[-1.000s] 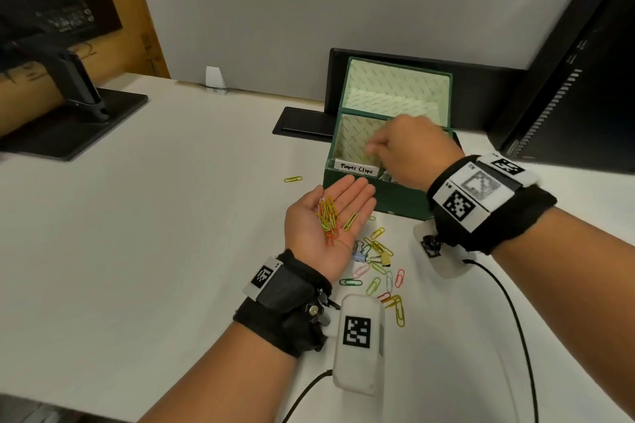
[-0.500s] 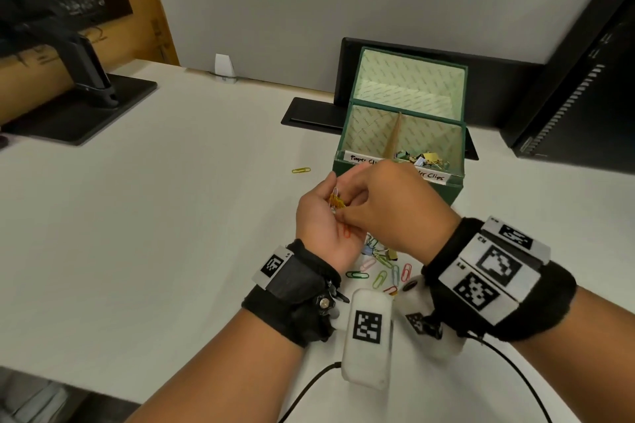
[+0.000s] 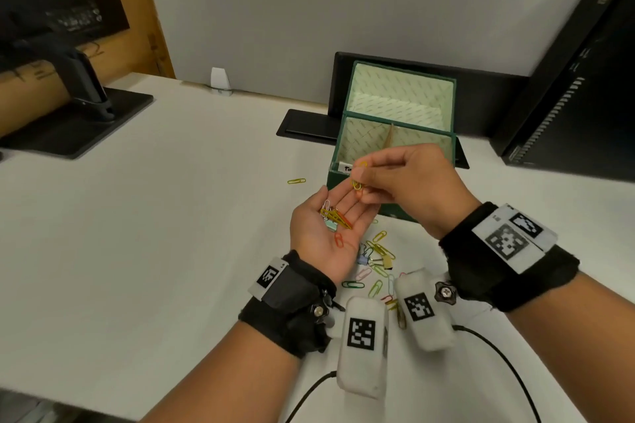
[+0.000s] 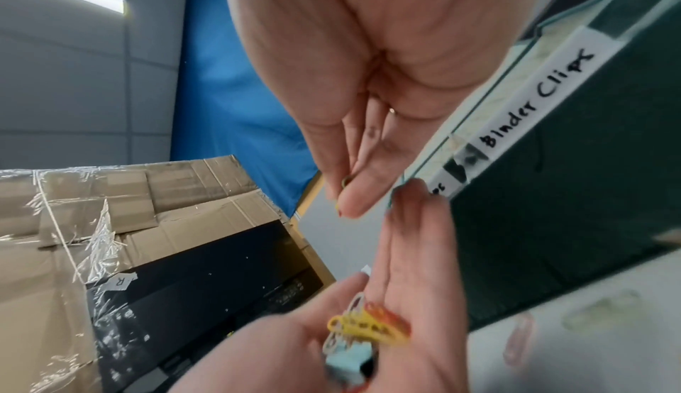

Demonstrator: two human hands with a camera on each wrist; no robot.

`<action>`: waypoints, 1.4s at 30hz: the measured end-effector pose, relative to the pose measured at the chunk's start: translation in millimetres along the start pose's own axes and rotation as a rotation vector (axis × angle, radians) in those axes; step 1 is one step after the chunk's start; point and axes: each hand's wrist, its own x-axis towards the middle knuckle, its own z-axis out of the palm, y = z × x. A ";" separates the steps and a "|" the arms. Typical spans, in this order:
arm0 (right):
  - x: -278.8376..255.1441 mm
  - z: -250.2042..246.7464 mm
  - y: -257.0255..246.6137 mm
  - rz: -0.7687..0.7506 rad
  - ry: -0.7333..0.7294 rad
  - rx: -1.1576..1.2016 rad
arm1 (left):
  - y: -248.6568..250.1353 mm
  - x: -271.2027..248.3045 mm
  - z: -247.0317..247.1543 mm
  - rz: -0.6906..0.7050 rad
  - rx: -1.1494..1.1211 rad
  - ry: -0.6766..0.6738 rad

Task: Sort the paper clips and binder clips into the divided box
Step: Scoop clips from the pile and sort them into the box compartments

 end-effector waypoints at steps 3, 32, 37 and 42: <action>17.2 -0.9 -9.7 -0.118 0.134 -0.011 | 1.5 -1.1 2.9 -0.021 0.065 0.043; -10.2 28.3 9.1 -0.253 -0.219 -0.986 | 1.2 -6.1 3.8 0.028 0.056 0.188; -7.3 21.8 12.9 -0.199 -0.203 -0.816 | 1.3 -7.3 4.3 0.008 0.049 0.132; -3.3 12.9 19.3 -0.110 -0.231 -0.646 | -0.4 -9.0 5.7 0.010 0.047 0.053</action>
